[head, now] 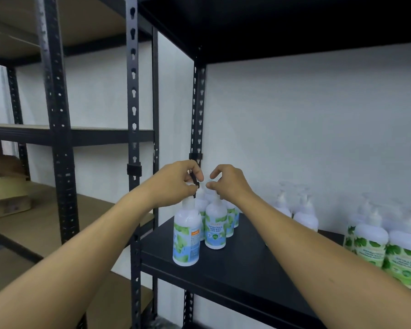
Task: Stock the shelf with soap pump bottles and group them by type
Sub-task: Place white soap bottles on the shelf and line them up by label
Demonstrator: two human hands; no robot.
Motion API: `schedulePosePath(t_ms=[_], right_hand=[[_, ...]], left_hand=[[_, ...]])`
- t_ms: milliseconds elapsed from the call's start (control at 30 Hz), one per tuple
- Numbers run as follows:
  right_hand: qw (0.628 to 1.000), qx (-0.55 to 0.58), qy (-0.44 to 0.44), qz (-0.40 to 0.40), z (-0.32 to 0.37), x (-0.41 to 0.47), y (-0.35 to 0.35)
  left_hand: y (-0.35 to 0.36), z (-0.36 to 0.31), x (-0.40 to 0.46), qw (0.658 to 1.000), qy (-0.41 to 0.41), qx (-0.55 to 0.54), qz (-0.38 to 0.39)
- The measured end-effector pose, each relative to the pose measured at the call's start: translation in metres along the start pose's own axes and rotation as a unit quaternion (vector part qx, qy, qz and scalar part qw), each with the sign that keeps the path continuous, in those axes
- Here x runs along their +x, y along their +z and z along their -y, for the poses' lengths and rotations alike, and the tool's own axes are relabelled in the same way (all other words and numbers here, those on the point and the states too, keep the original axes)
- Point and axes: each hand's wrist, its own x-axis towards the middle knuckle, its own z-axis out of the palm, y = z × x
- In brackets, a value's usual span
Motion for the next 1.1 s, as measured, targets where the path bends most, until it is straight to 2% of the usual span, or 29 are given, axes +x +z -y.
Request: schedulePosePath(t_ms=[333,667,900,1100], right_hand=[[0.999,0.001,0.024,-0.039,-0.01,0.006,0.007],[0.999,-0.004,0.026,-0.046,-0.015,0.0,-0.002],[0.995,-0.014,0.017,-0.094,-0.045,-0.052,-0.037],[0.992,-0.041,0.052,-0.107,-0.092,-0.113,-0.07]], left_hand=[[0.003,0.004,-0.002,1.0,0.001,-0.007,0.004],[0.005,-0.002,-0.002,1.0,0.01,-0.013,0.009],[0.011,-0.019,0.002,0.999,0.033,-0.015,0.02],[0.029,-0.043,0.009,0.997,0.057,-0.033,0.033]])
